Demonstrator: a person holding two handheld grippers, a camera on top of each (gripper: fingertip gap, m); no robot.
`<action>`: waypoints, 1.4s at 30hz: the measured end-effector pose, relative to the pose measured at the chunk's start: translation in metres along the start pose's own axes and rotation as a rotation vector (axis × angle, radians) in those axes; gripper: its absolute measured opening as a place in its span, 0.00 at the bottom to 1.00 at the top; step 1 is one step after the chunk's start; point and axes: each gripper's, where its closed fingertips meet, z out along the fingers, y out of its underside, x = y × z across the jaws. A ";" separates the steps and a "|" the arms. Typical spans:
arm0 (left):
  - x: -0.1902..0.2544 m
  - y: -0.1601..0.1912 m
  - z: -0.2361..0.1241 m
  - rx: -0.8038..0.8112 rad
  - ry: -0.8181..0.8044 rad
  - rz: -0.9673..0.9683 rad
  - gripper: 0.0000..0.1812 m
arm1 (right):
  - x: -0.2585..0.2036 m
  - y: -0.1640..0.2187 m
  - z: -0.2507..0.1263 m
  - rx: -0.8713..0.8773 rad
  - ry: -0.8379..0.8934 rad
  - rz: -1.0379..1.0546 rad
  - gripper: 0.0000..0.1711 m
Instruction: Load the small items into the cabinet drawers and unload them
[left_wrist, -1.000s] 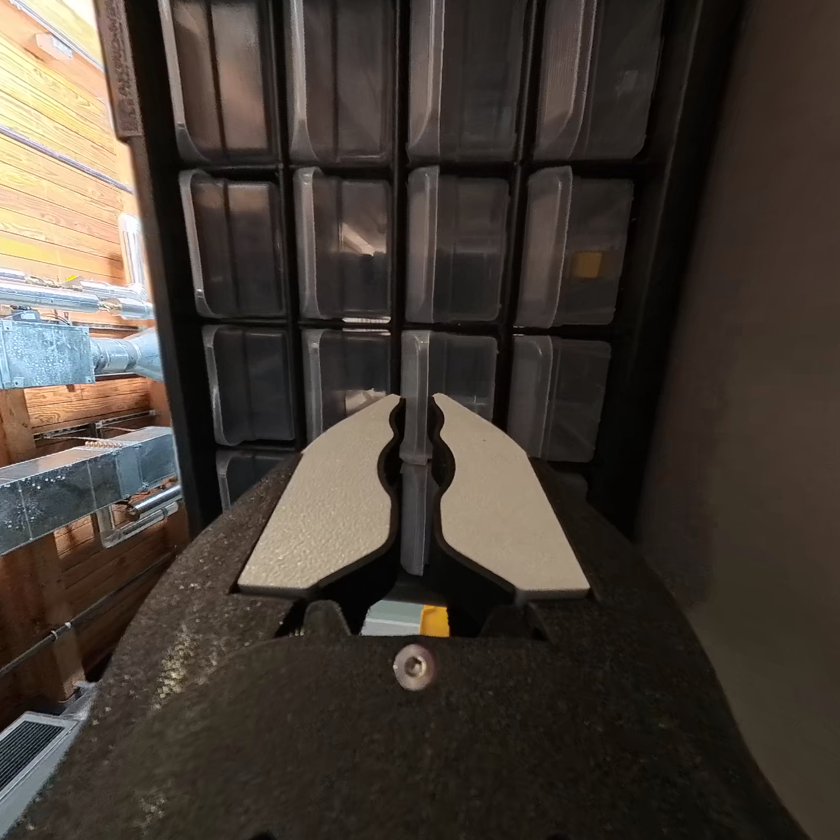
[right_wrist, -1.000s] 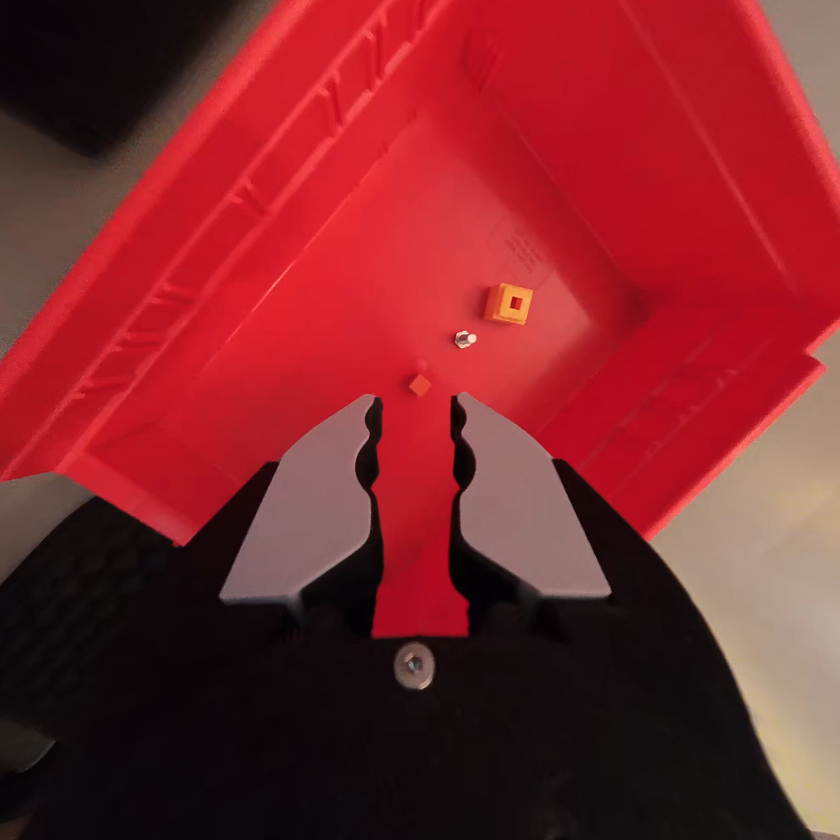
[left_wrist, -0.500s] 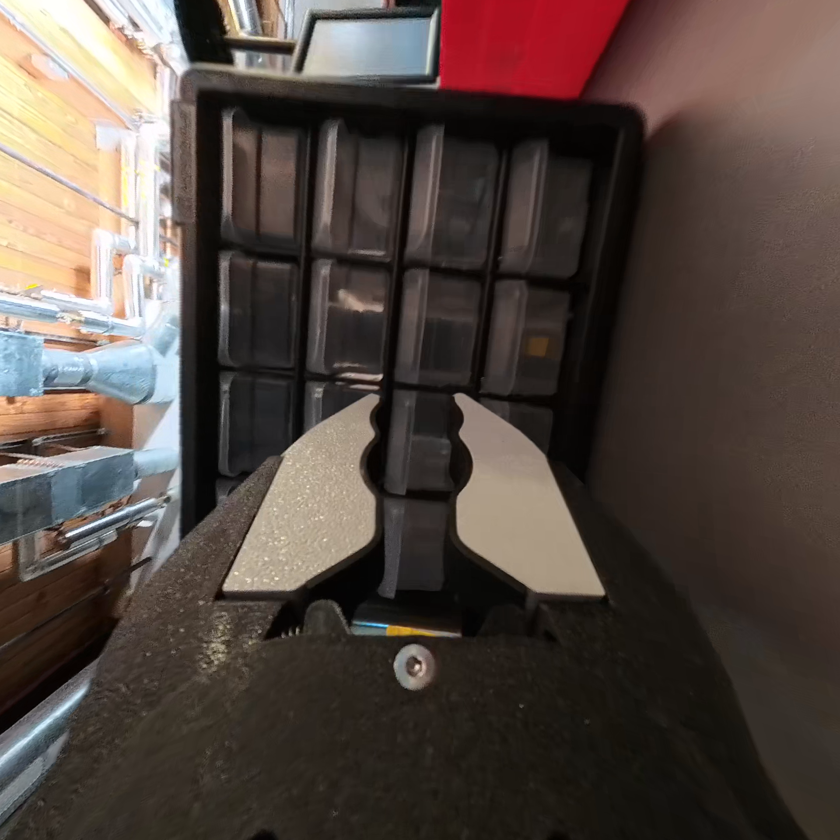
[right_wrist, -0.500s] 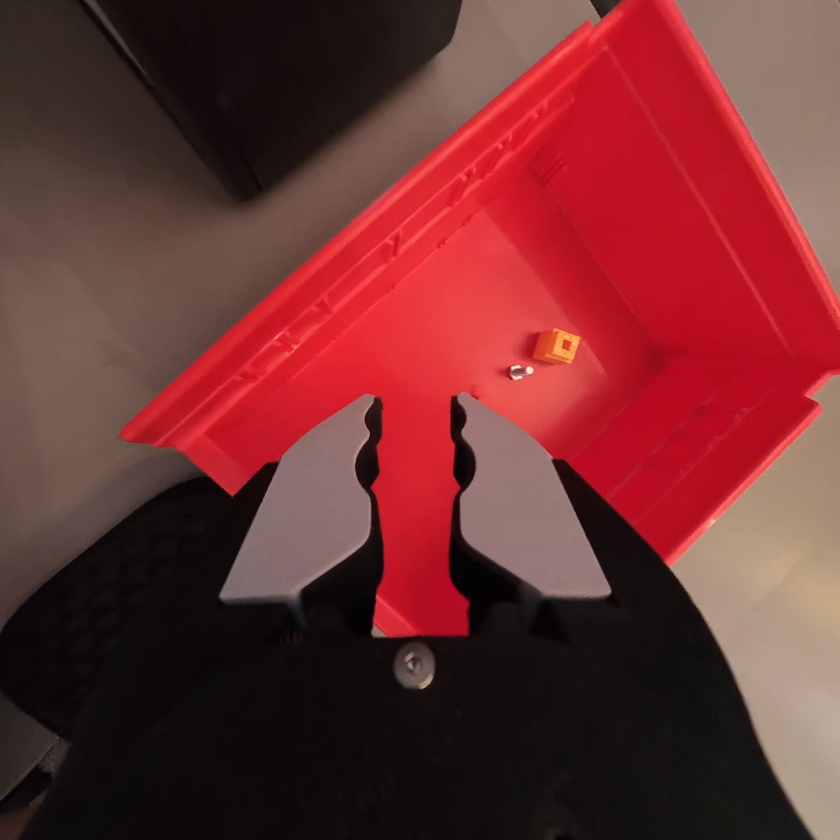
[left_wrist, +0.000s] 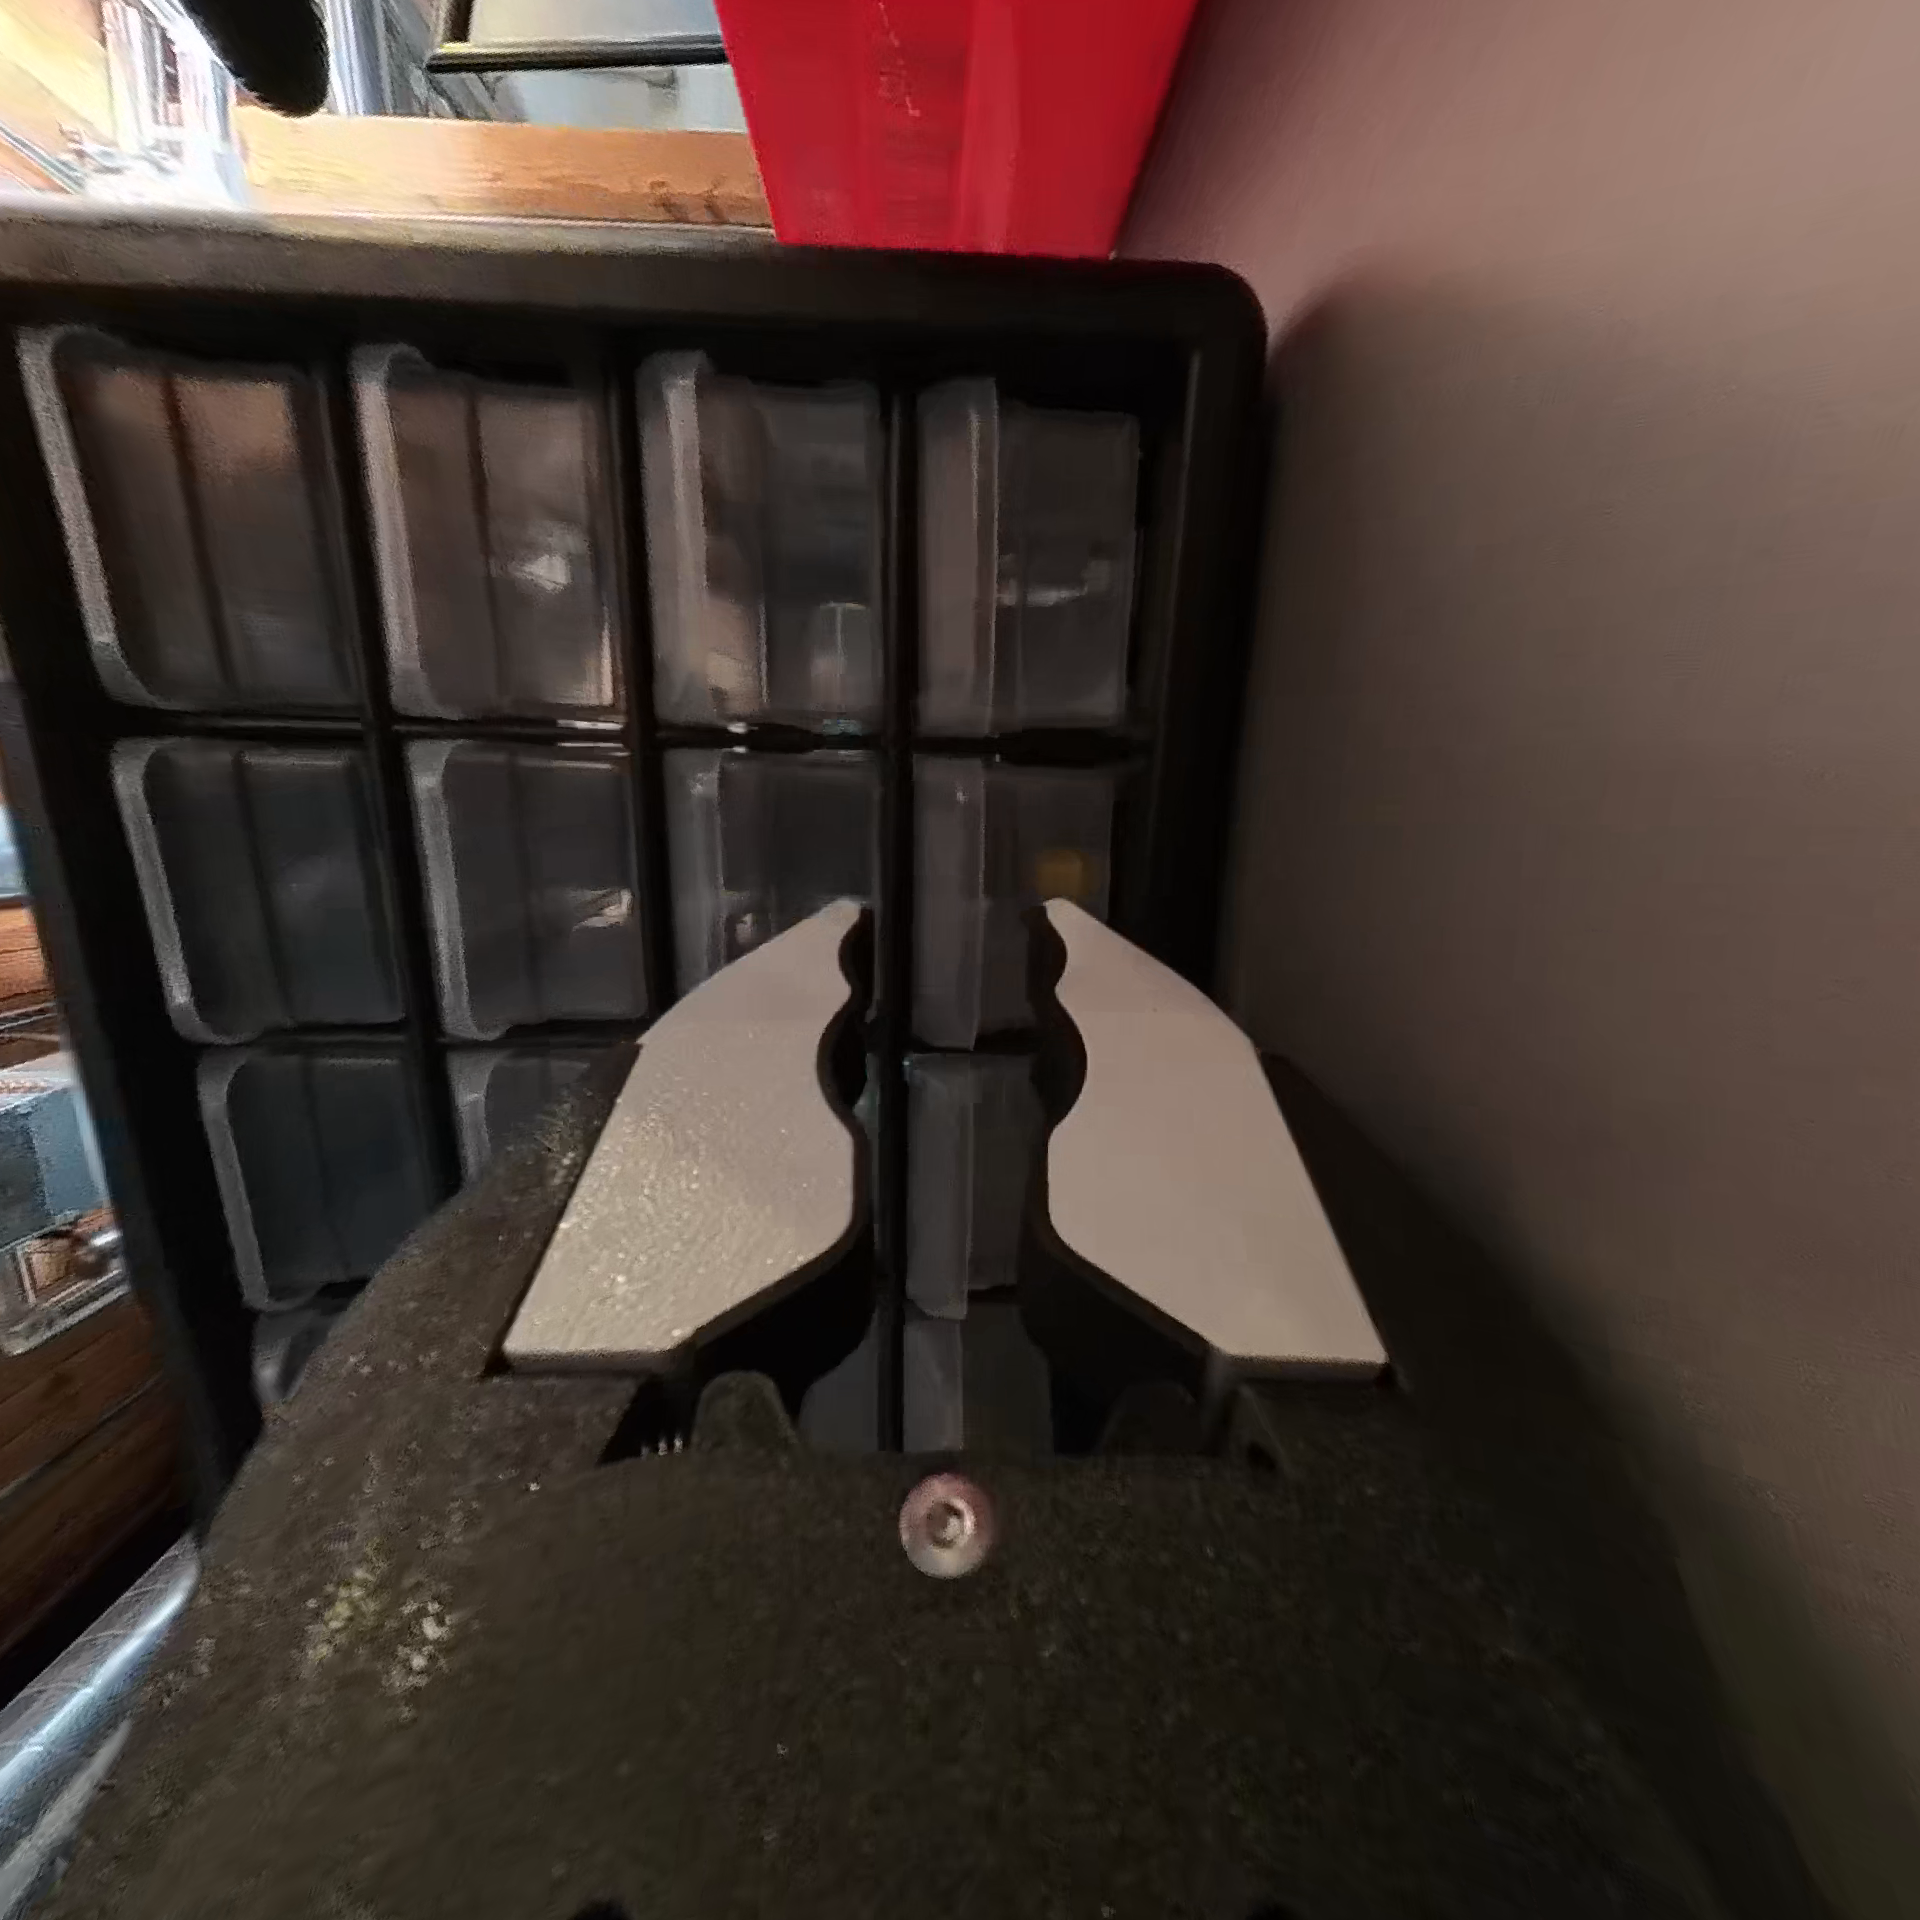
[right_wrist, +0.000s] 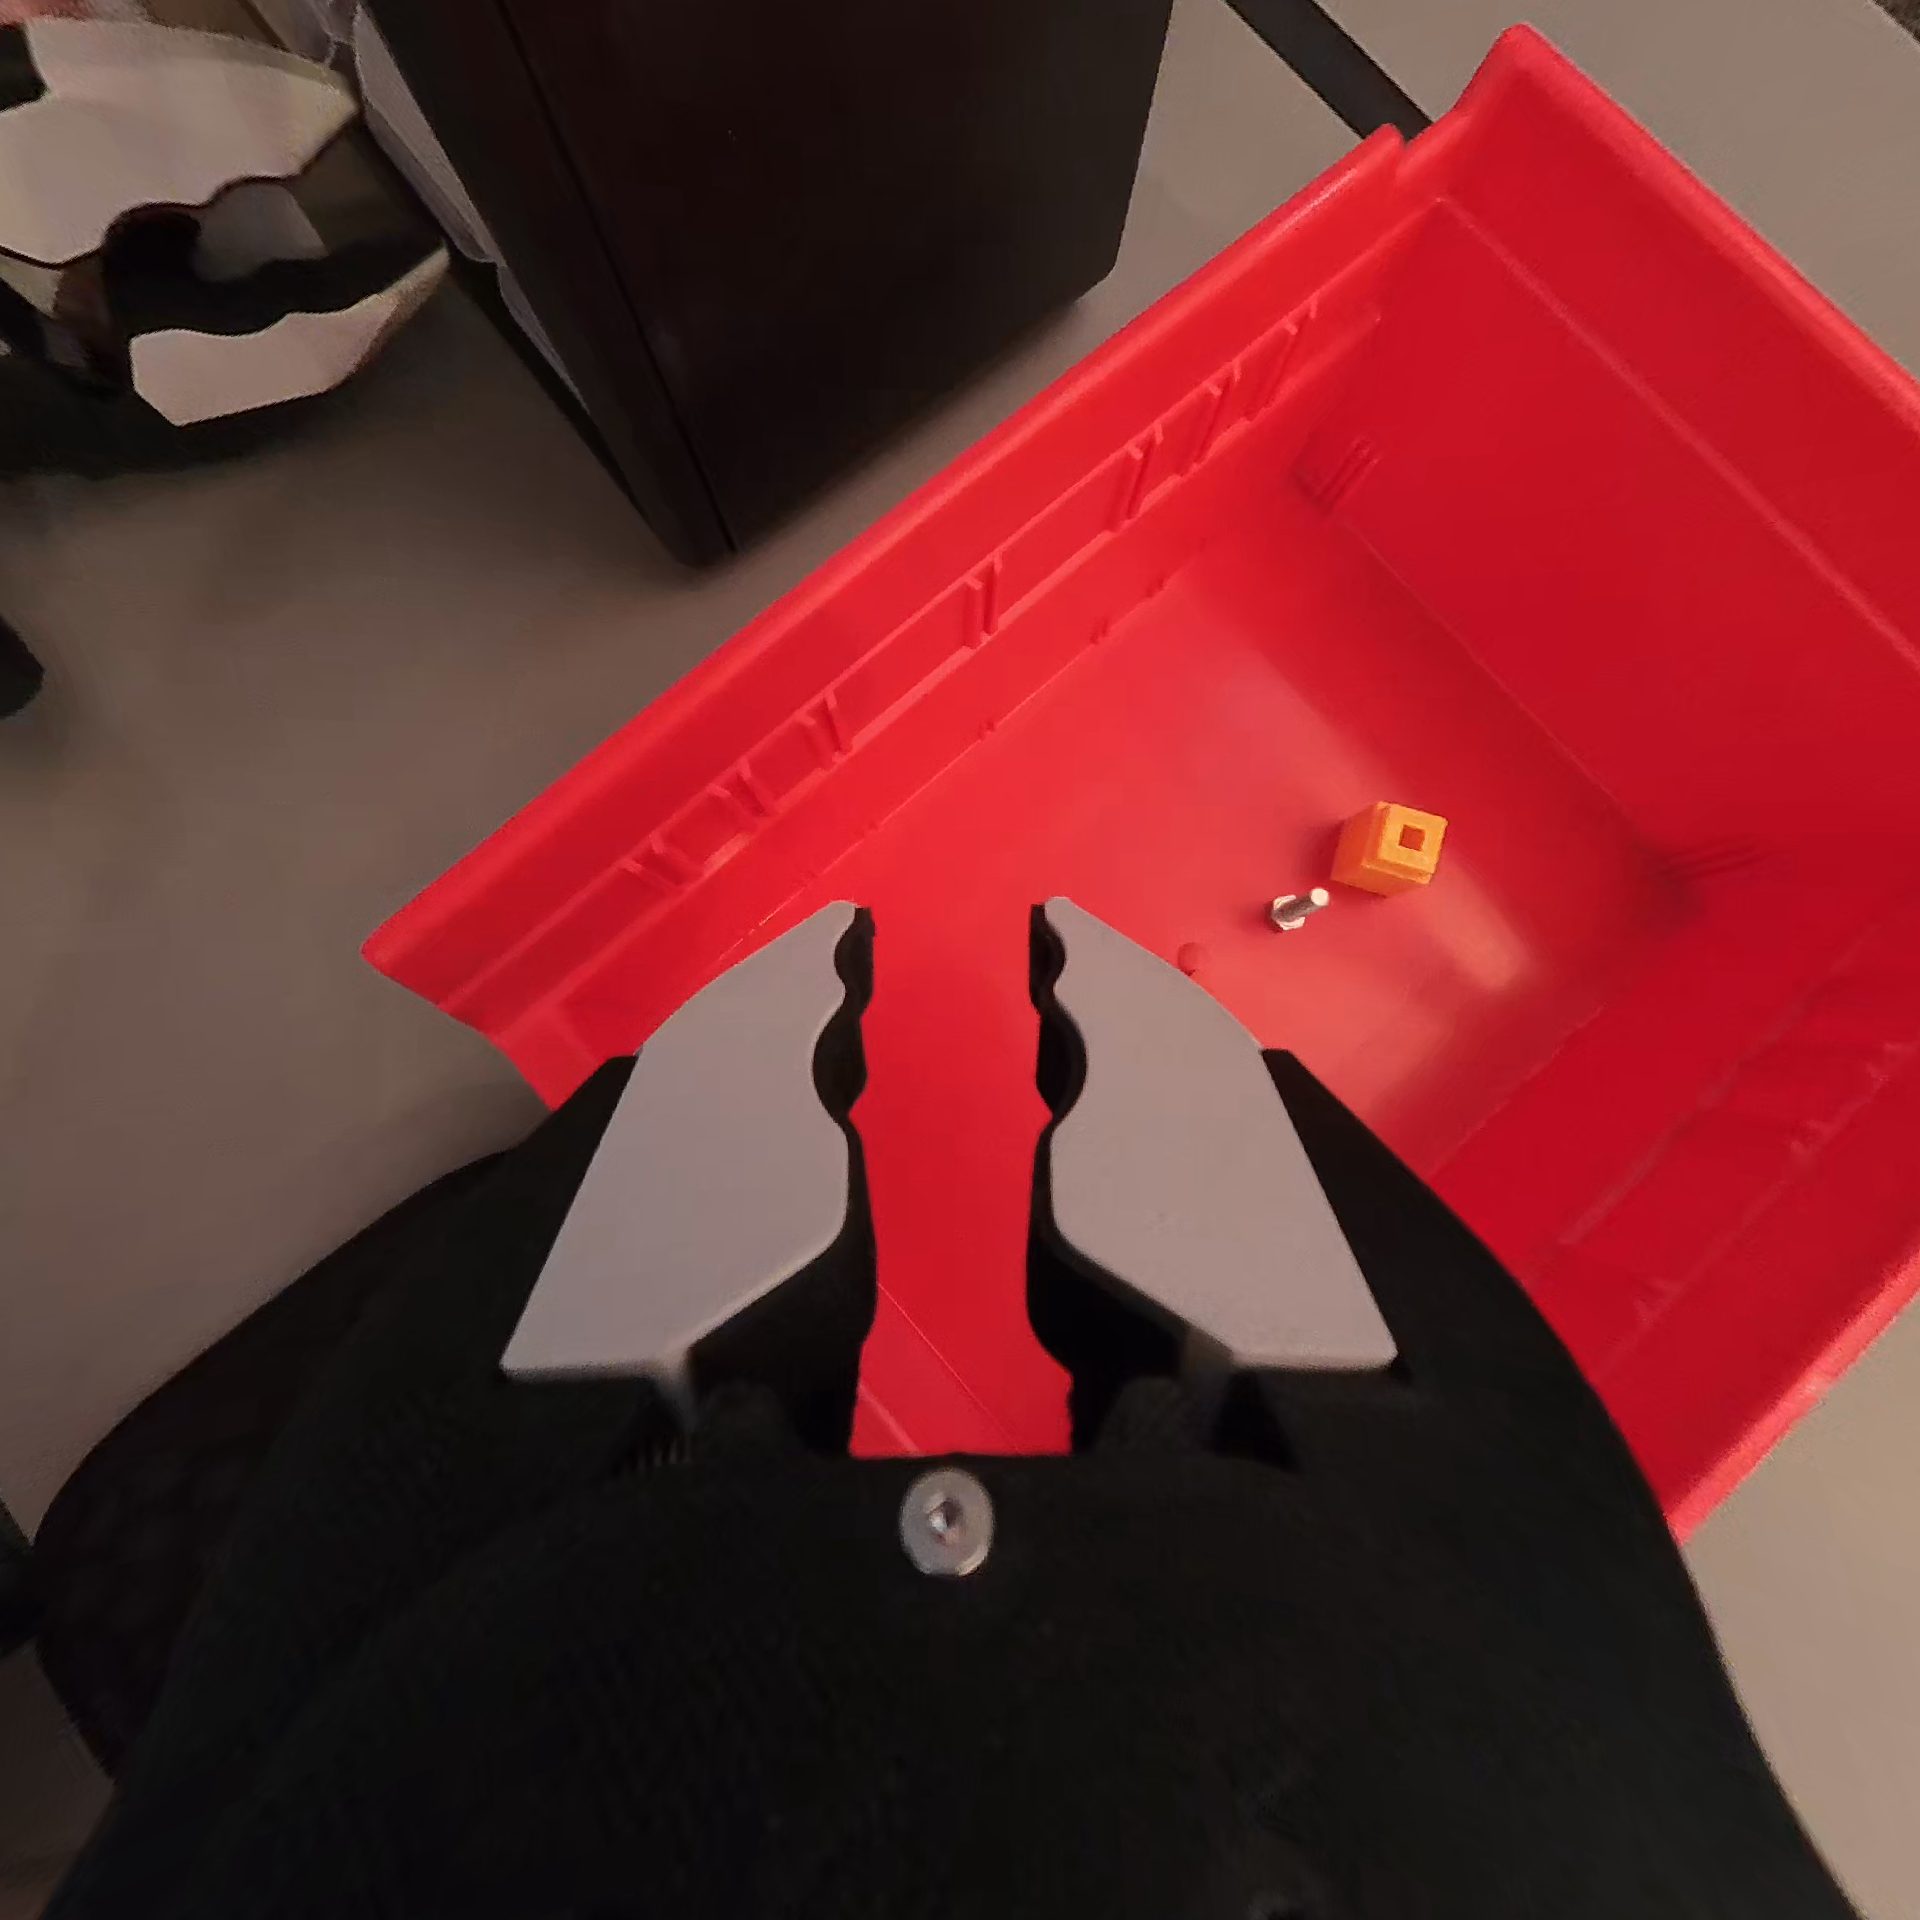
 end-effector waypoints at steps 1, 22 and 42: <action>0.003 0.001 0.002 -0.006 0.011 -0.003 0.14 | 0.000 0.000 -0.001 0.004 -0.004 0.001 0.17; 0.000 0.004 0.002 -0.014 -0.005 -0.006 0.06 | -0.023 -0.007 -0.005 0.004 -0.042 -0.074 0.17; 0.000 -0.015 -0.059 0.040 0.008 0.004 0.06 | -0.128 -0.085 0.017 0.056 -0.111 -0.467 0.14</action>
